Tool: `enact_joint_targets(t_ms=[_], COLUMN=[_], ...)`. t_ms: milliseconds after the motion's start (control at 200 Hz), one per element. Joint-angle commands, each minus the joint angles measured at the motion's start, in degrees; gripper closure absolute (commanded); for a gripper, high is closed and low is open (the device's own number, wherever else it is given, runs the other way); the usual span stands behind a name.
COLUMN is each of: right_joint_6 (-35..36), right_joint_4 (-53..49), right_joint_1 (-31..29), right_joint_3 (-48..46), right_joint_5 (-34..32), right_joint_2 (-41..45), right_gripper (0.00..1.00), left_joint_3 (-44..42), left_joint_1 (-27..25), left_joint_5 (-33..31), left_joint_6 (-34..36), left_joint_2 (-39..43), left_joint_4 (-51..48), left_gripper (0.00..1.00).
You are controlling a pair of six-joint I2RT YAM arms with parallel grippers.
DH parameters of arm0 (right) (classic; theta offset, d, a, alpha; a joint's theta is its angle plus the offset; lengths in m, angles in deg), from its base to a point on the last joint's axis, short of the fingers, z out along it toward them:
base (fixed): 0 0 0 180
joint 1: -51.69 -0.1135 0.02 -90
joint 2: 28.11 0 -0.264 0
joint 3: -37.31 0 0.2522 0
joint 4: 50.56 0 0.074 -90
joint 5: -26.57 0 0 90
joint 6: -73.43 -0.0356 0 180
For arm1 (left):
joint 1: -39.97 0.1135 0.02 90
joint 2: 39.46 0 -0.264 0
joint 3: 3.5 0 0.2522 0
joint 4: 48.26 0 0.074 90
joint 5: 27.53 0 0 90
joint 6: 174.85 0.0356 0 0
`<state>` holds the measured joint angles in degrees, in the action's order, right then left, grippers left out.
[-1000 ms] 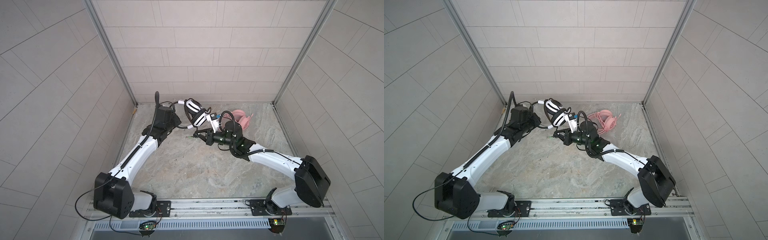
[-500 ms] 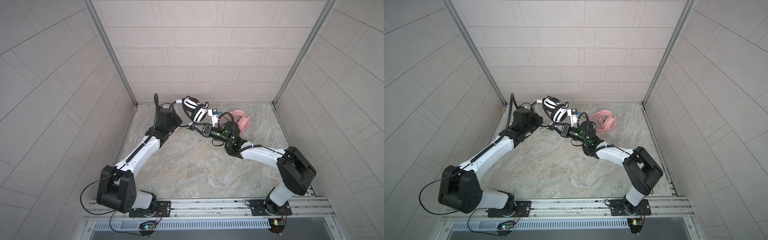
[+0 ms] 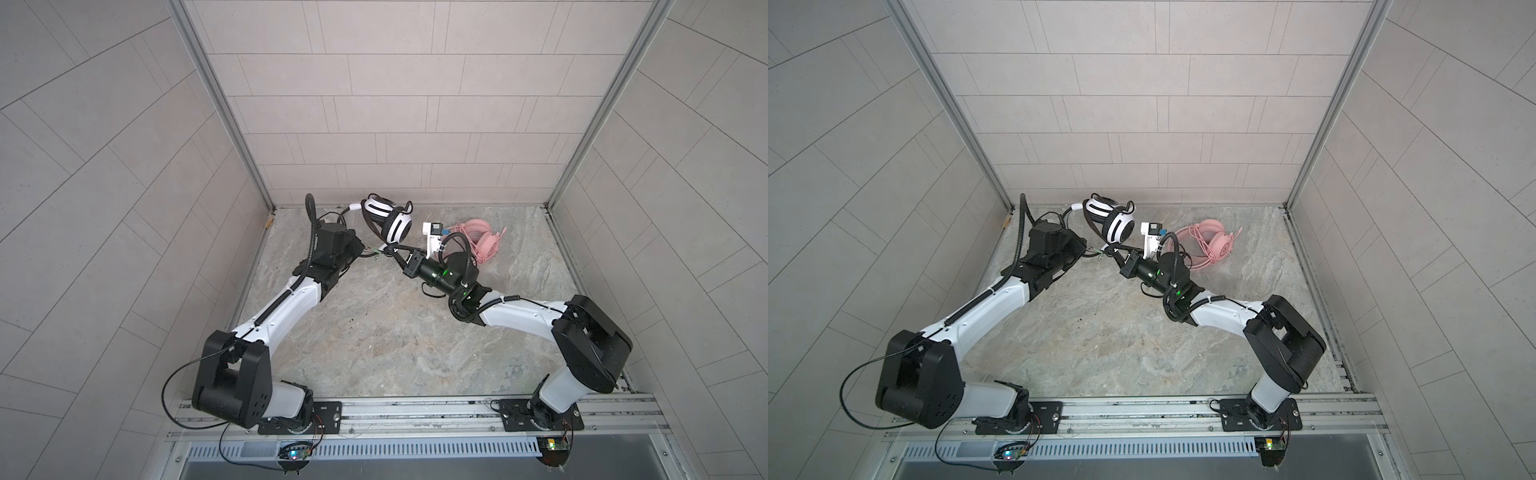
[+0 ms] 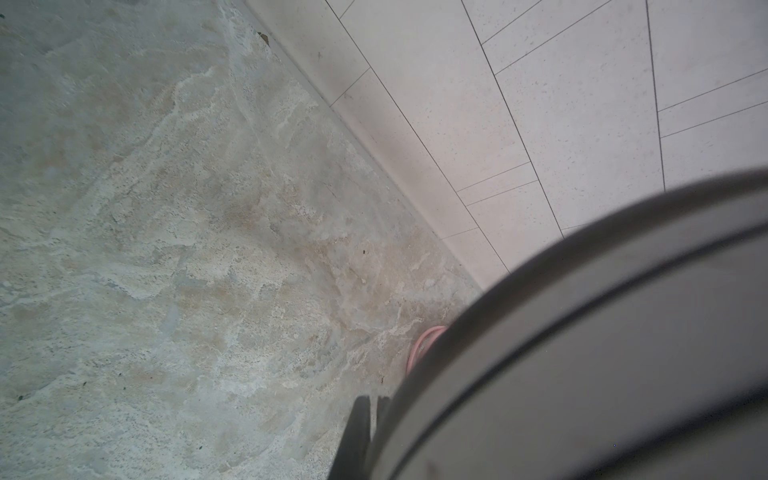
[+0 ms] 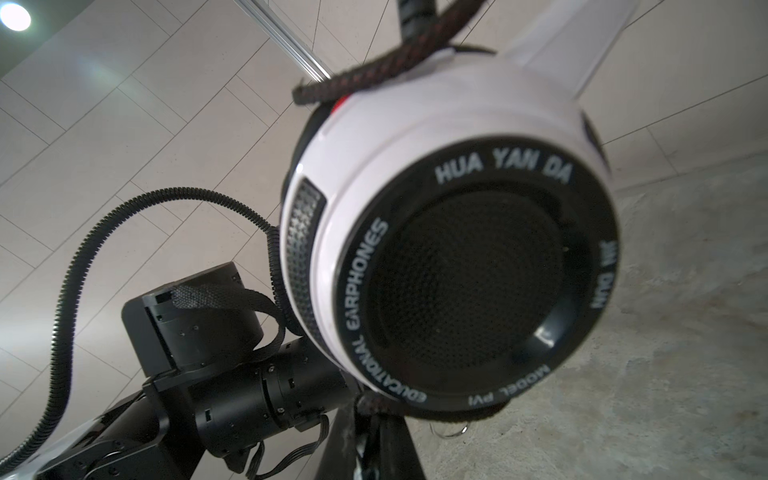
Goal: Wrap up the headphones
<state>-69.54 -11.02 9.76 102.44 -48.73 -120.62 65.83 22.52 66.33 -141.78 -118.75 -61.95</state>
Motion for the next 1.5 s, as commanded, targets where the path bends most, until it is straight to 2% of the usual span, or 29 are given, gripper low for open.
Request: enact_joint_targets(t_ms=[0,150,355,630,851,1011,1211,1371,1496], right_joint_6=[8.06,16.74,20.15,27.61,30.34,30.80,32.19,32.67,34.59], right_joint_4=[1.00,-7.72,-7.32,-12.96,-18.33,-26.29,-38.60,-43.96,-45.70], right_joint_1=[-0.31,-1.13,-2.11,-3.30,-3.42,-3.38,-3.02,-2.16,-1.99], right_joint_3=[3.37,6.57,6.00,7.72,7.16,8.16,12.44,13.35,12.25], right_joint_5=[-7.18,-9.49,-14.64,-20.63,-30.58,-38.75,-43.29,-40.33,-34.16], right_joint_2=[2.16,0.31,-3.10,-7.15,-8.40,-8.66,-10.10,-11.50,-10.97], right_gripper=[0.95,0.95,0.95,0.94,0.93,0.92,0.91,0.83,0.59], left_joint_3=[-0.62,-1.43,-1.86,-0.60,-0.34,-0.39,-0.34,-0.38,-0.21], left_joint_1=[-1.79,-1.81,-3.08,-4.98,-5.75,-5.84,-5.88,-5.84,-5.76], left_joint_5=[2.40,5.77,11.77,15.62,16.74,16.15,16.42,16.84,17.15], left_joint_6=[5.21,8.28,8.22,9.02,8.91,9.19,9.37,9.38,9.24], left_joint_2=[2.40,3.29,1.76,0.77,-0.20,-0.39,-1.83,-3.54,-5.17], left_joint_4=[-1.94,-3.76,-4.51,-5.13,-5.26,-5.51,-5.37,-4.60,-3.75], left_gripper=[1.00,1.00,1.00,1.00,1.00,1.00,1.00,1.00,1.00])
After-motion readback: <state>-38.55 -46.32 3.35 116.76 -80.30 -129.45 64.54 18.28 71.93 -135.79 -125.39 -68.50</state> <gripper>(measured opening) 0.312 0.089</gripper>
